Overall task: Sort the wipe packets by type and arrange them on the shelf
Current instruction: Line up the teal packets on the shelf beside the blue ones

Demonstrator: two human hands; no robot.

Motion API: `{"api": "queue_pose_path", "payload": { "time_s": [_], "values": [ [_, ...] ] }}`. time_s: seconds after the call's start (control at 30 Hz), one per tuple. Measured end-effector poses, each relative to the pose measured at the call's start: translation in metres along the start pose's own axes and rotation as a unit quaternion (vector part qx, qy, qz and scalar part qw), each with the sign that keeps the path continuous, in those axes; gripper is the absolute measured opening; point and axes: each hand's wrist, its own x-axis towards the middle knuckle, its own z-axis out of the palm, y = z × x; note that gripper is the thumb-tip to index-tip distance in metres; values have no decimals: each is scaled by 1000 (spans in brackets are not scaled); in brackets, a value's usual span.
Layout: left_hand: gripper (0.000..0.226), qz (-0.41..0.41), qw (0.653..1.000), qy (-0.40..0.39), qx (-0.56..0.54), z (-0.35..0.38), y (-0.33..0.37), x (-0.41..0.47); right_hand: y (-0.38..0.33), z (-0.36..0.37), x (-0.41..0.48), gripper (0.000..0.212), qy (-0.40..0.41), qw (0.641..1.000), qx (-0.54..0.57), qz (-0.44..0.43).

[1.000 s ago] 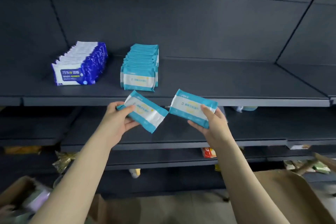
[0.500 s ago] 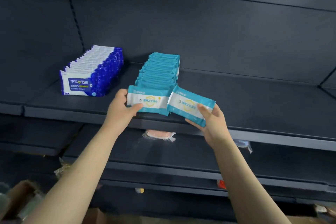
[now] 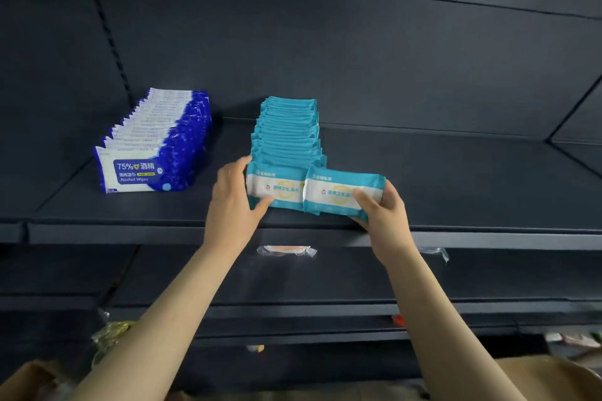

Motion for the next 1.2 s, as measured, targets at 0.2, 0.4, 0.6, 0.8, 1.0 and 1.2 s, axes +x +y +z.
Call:
{"api": "queue_pose_path", "payload": {
  "time_s": [0.2, 0.4, 0.6, 0.8, 1.0, 1.2],
  "values": [
    [82, 168, 970, -52, 170, -4, -1, 18, 3, -6, -11, 15, 47, 998, 42, -14],
    [71, 172, 957, -49, 228, 11, 14, 23, 0, -18, -18, 13, 136, 985, 105, -16],
    [72, 157, 957, -57, 237, 11, 18, 21, -8, -30, -10, 18, 149, 984, 96, -34],
    [63, 224, 949, -3, 223, 13, 43, 38, -11, -36, 31, 24, 138, 990, 23, -32],
    [54, 250, 928, 77, 266, 41, 32, 42, -10, -48, 100, 14, 108, 990, -82, -36],
    [69, 237, 924, 87, 286, 47, 26, 45, 2, -53, 185, 33, 87, 979, -179, -48]
  ]
}}
